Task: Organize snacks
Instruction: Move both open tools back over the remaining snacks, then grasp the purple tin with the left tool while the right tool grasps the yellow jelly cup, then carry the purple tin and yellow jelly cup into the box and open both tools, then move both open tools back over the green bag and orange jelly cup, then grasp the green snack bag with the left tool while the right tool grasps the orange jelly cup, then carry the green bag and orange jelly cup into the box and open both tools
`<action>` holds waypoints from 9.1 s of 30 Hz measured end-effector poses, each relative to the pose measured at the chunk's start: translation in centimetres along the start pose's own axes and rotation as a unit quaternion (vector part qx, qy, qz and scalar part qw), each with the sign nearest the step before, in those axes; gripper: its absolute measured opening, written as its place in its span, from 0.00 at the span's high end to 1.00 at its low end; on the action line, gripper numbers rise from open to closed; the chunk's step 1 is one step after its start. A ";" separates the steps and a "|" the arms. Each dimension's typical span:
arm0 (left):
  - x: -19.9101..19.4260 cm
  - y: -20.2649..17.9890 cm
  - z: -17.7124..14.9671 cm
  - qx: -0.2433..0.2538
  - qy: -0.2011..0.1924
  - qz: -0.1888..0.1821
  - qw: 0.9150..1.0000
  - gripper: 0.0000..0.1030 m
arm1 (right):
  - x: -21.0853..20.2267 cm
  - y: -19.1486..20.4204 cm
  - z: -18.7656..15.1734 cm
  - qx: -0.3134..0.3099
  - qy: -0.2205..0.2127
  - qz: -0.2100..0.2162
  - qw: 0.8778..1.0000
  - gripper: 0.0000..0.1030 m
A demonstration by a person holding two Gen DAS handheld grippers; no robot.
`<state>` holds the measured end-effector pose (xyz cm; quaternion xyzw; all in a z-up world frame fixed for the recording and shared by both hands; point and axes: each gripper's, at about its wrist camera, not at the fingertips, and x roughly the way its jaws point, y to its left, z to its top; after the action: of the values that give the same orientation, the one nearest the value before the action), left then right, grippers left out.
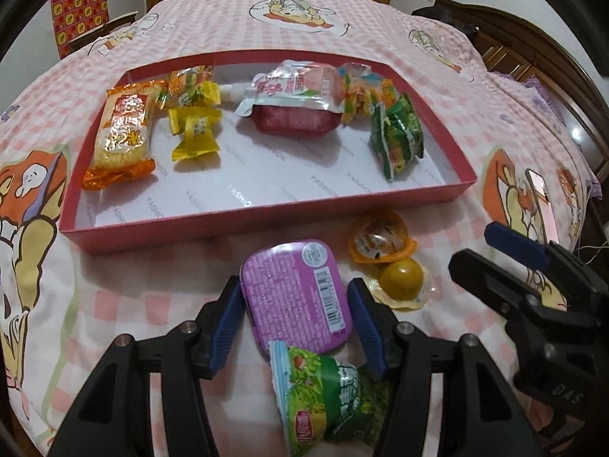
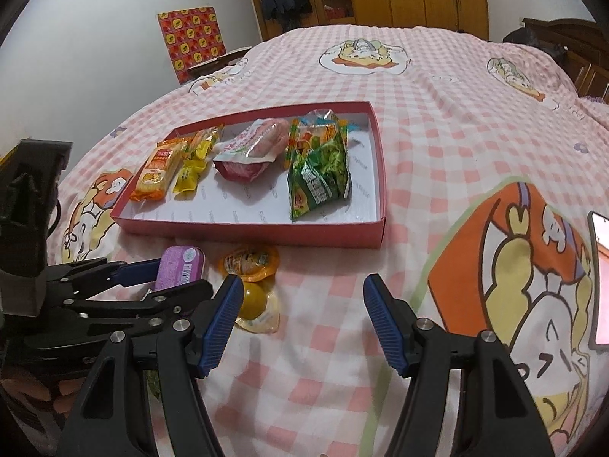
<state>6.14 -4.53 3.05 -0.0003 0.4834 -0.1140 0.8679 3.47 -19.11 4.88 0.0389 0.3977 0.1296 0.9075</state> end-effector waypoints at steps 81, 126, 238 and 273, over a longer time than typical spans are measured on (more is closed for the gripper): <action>-6.5 5.0 2.8 -0.029 -0.097 0.030 0.994 0.48 | -0.3 4.8 1.5 -0.047 0.009 0.057 0.997 0.59; 1.1 5.7 8.7 -0.026 -0.088 0.041 0.995 0.49 | 6.4 2.7 8.7 -0.040 -0.026 -0.024 0.999 0.59; -4.4 4.0 -2.7 -0.007 -0.040 -0.007 0.999 0.59 | 4.1 2.6 0.9 -0.007 0.052 0.019 0.998 0.47; -6.6 4.3 0.2 -0.010 -0.078 -0.007 0.997 0.59 | 1.9 4.5 1.7 -0.033 0.024 0.043 0.998 0.65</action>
<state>3.85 0.94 8.22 -0.0212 0.4156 -0.1152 0.9020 5.00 -14.22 5.47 0.0228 0.4130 0.1827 0.8919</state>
